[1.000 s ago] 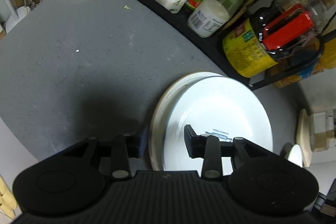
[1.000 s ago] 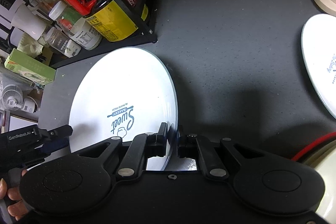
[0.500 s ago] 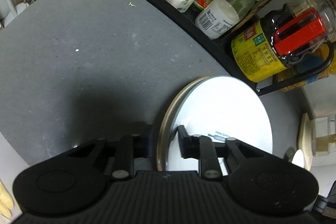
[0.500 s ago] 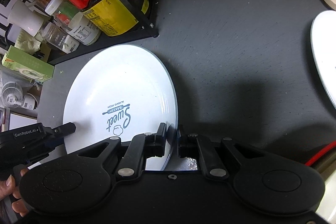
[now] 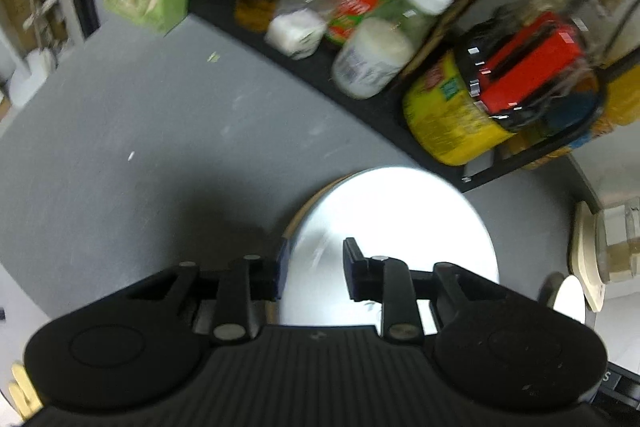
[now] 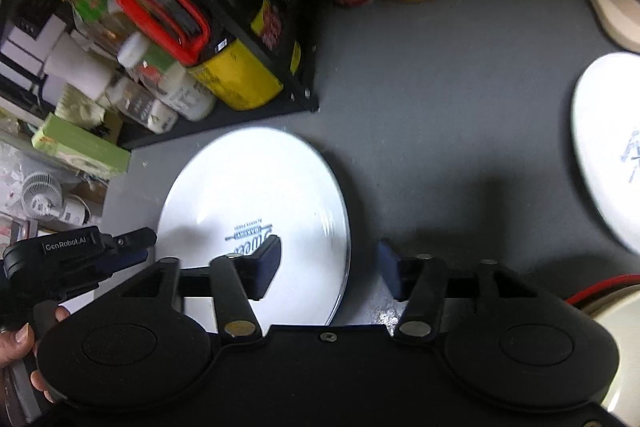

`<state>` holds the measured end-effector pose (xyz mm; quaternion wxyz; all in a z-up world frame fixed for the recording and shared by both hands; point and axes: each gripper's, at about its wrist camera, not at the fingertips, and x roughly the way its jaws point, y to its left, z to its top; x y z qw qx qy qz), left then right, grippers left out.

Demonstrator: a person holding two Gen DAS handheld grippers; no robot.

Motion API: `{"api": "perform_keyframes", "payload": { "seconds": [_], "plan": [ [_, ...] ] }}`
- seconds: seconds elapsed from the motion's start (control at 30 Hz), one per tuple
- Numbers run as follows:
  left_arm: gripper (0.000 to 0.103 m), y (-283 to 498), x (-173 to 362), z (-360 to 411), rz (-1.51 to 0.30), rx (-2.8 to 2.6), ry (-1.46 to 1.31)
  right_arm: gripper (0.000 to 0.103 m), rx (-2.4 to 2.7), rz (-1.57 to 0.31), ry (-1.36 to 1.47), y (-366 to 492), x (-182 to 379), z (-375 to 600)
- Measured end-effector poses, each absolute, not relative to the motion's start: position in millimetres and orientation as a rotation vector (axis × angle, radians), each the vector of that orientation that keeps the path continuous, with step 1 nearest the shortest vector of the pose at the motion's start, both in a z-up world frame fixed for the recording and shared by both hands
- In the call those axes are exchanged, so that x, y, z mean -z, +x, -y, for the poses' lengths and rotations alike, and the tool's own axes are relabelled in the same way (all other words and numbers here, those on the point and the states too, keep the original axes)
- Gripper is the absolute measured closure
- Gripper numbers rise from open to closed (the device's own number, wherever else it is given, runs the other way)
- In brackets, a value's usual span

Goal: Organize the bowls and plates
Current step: 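Open both grippers and withdraw from the stacked plates, then move both tools to the small white 'BAKERY' plate by the kettle and grasp its rim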

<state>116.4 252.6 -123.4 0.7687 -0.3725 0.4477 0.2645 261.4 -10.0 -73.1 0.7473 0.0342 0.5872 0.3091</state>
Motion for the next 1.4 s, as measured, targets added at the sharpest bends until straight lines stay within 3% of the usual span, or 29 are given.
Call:
{"api": "perform_keyframes", "payload": {
  "seconds": [0.03,0.1,0.2,0.33,0.4,1.4],
  "plan": [
    [0.066,121,119,-248,-0.967,-0.568,-0.782,0.043,-0.674,-1.275,0.077,263,69,13],
    [0.048,129,111,-241,-0.966,-0.555,-0.742,0.038,-0.660,-1.243,0.078,267,63,19],
    [0.033,145,102,-227,-0.975,-0.524,-0.705,0.025,-0.628,-1.213,0.098,276,55,34],
    [0.030,166,94,-205,-0.986,-0.481,-0.650,0.009,-0.584,-1.166,0.141,288,44,62],
    [0.030,177,92,-196,-0.993,-0.454,-0.639,0.006,-0.563,-1.152,0.166,294,40,77],
    [0.030,324,112,-47,-1.112,-0.066,-0.449,0.000,-0.184,-1.097,0.360,314,52,243]
  ]
}}
